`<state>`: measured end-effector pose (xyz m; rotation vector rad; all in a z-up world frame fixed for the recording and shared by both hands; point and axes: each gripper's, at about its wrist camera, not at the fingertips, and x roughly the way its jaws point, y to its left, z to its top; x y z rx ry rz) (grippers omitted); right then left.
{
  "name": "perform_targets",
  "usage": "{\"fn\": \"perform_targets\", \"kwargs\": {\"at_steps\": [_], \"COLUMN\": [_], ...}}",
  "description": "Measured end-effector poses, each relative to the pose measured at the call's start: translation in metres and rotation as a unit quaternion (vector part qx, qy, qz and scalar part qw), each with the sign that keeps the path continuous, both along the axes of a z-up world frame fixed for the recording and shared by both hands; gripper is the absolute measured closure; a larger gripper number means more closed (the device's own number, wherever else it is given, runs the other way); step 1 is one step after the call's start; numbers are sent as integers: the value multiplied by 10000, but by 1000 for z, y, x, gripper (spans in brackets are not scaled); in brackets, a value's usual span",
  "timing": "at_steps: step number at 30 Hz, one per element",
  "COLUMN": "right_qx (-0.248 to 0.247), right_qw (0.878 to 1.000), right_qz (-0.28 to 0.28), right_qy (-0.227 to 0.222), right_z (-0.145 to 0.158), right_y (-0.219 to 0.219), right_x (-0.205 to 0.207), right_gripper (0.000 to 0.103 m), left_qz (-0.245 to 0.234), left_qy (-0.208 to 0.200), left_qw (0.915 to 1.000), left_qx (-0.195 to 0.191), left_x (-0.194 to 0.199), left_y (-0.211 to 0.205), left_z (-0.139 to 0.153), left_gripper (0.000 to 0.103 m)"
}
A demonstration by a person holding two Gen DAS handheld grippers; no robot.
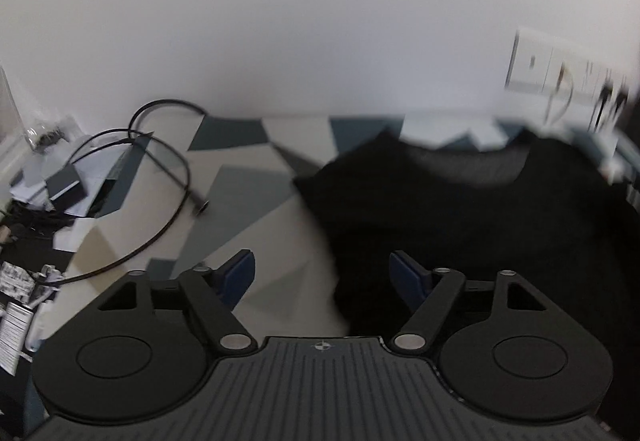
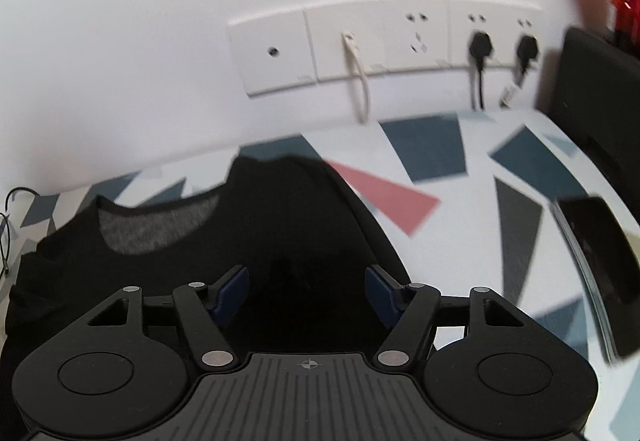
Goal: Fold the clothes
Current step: 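Grasp the shirt edge with the left gripper and lift it toward the collar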
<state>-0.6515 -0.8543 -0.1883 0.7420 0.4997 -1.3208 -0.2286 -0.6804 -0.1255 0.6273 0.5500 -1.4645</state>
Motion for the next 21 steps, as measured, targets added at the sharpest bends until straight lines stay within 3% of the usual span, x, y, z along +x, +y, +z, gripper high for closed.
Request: {"fn": "perform_targets", "kwargs": {"at_steps": [2,4,5,6,9,12,13,14,16,21], "right_qx": [81,256,306,300,157,91,88,21,-168,-1488], "right_qw": [9999,9988,9978,9972,9980,9981,9981,9981,9978,9872], "right_qz": [93,225,299,363,388,384,373,362,344,468], "right_qy": [50,347,500,579,479,471,474,490,533,340], "right_z": [-4,-13,-16,-17,-9,-4,-3,0,7,58], "right_y": [-9,-14,-14,-12,-2,-1,-3,-6,-13,-8], "right_x": [6,15,19,20,16,12,12,13,18,20], "right_gripper": [42,59,83,85,89,90,91,91,93,93], "left_qz": [-156,-318,-421,-537,-782,-899,-913,-863,-662,-247], "left_qy": [-151,-298,-369,-464,-822,-865,-841,-828,-896,-608], "left_qw": [9997,9989,9983,9973,9933,9916,9916,9923,9936,9978], "left_qx": [73,143,165,182,234,328,351,331,207,49], "left_x": [-5,-10,-12,-16,-25,-28,-29,-29,-29,-13], "left_y": [-4,-8,-8,-9,-13,-20,-22,-24,-25,-25], "left_z": [-10,-19,-22,-26,-37,-43,-45,-44,-39,-25], "left_gripper": [28,28,29,29,37,68,85,91,94,97]}}
